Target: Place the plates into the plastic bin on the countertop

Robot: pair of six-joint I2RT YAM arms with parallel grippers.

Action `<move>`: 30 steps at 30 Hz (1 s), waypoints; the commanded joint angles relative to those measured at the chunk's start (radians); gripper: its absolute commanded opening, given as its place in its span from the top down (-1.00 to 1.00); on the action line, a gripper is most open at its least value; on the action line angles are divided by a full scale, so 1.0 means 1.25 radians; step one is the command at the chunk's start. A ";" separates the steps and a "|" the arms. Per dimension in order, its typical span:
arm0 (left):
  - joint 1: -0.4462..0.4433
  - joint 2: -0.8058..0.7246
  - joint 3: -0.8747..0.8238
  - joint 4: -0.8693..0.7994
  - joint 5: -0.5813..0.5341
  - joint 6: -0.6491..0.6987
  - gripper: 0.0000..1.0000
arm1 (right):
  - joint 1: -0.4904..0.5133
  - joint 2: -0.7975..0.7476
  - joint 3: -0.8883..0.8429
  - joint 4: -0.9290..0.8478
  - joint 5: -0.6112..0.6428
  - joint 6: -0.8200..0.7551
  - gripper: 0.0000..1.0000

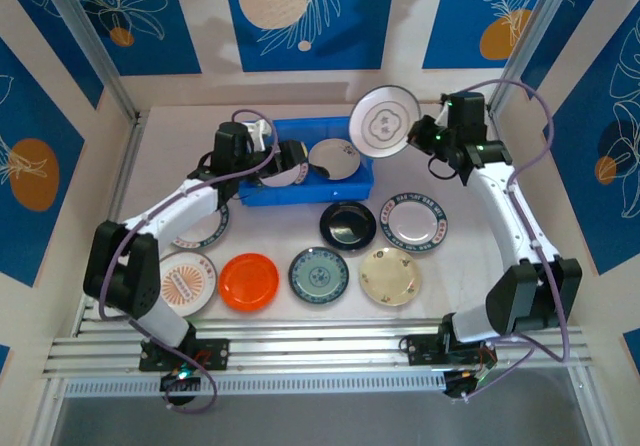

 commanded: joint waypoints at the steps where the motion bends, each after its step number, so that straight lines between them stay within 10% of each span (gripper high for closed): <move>1: 0.017 0.022 0.019 0.131 0.081 -0.081 -0.63 | 0.044 0.034 0.033 0.010 -0.201 -0.022 1.00; 14: 0.044 0.043 -0.019 0.234 0.133 -0.164 -0.24 | 0.122 0.122 0.092 0.013 -0.357 -0.017 1.00; 20: 0.058 0.040 -0.040 0.253 0.142 -0.192 1.00 | 0.132 0.154 0.126 0.016 -0.366 -0.020 1.00; 26: 0.087 0.054 -0.102 0.450 0.198 -0.343 1.00 | 0.133 0.176 0.126 0.069 -0.398 0.006 0.40; 30: 0.091 0.051 -0.112 0.465 0.215 -0.359 1.00 | 0.141 0.194 0.124 0.093 -0.401 0.015 0.60</move>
